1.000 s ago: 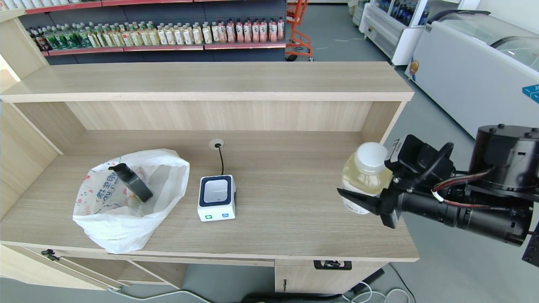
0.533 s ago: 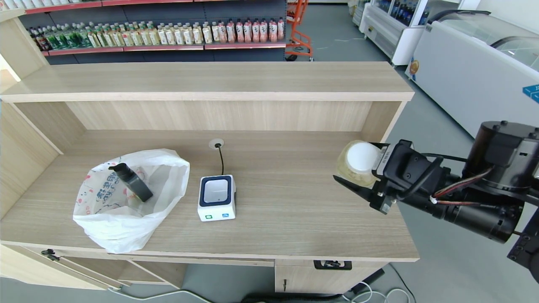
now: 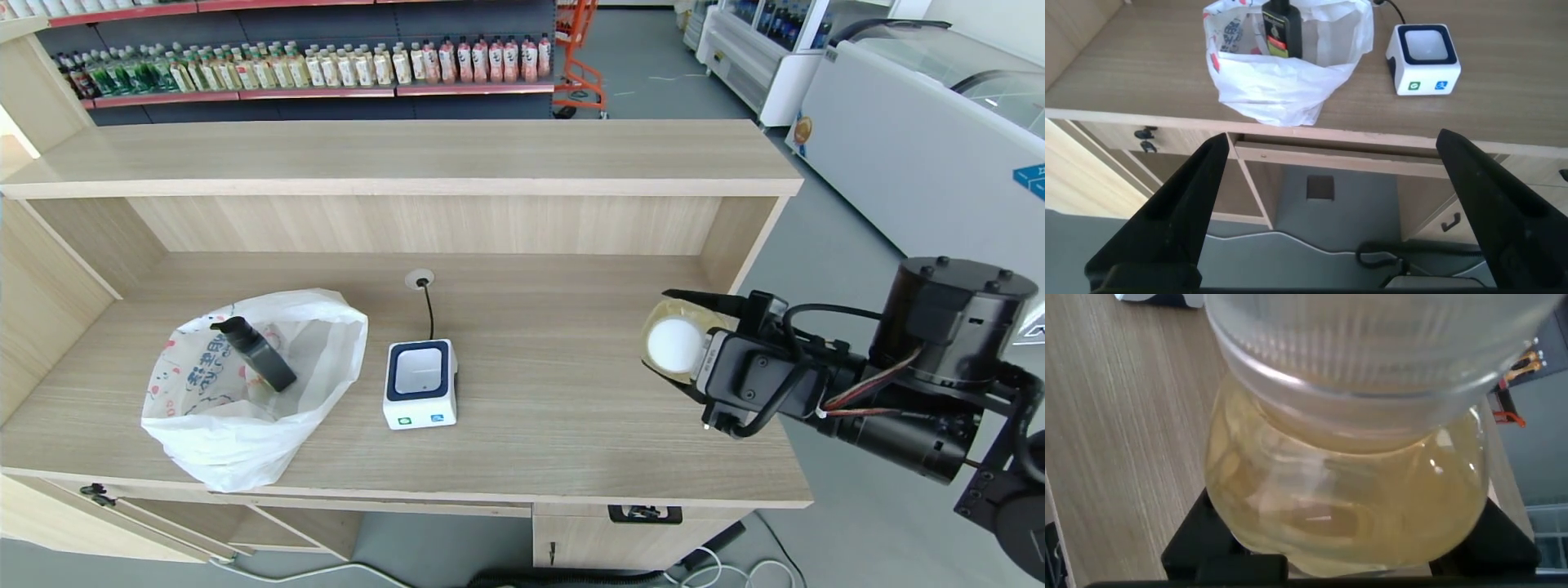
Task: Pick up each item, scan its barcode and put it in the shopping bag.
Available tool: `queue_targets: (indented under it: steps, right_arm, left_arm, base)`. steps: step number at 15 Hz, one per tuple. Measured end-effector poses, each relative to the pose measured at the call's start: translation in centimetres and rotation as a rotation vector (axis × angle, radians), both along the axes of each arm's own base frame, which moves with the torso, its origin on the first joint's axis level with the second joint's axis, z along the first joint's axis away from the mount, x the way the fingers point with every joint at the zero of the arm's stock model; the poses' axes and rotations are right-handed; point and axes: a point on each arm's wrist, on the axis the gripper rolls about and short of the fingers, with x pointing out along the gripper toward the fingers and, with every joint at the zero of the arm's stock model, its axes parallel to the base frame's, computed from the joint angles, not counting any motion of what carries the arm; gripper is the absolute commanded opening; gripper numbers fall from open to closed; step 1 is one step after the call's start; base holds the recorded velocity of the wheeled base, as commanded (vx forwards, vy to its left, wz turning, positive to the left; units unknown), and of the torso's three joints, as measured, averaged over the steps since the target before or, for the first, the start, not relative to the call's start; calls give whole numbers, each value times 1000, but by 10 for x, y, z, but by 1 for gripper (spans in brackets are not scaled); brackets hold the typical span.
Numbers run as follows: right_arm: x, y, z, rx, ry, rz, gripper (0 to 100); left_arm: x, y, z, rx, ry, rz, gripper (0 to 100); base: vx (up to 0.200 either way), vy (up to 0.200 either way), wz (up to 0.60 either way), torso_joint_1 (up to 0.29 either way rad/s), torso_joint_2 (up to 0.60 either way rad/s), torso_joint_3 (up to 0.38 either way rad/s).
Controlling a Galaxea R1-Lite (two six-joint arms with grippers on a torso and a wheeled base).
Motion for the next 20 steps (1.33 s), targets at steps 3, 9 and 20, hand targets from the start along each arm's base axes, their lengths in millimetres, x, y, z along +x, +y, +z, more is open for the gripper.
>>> queue_targets:
  steps: [3,9,20]
  right_arm:
    - [1,6,-4,40,-72,-39,0]
    - [-6,21,-20,15,-35,-7,0]
    - [22,43,-25,23,-40,56,0]
  left_arm:
    - [0,0,0,0,0,0,100]
    - [0,0,0,-1,0,0,100]
    - [0,0,0,2,0,-1,100]
  base:
    - [0,67,0,1,2,2]
    - [0,200,0,5,3,2]
    - [0,145,0,1,3,2]
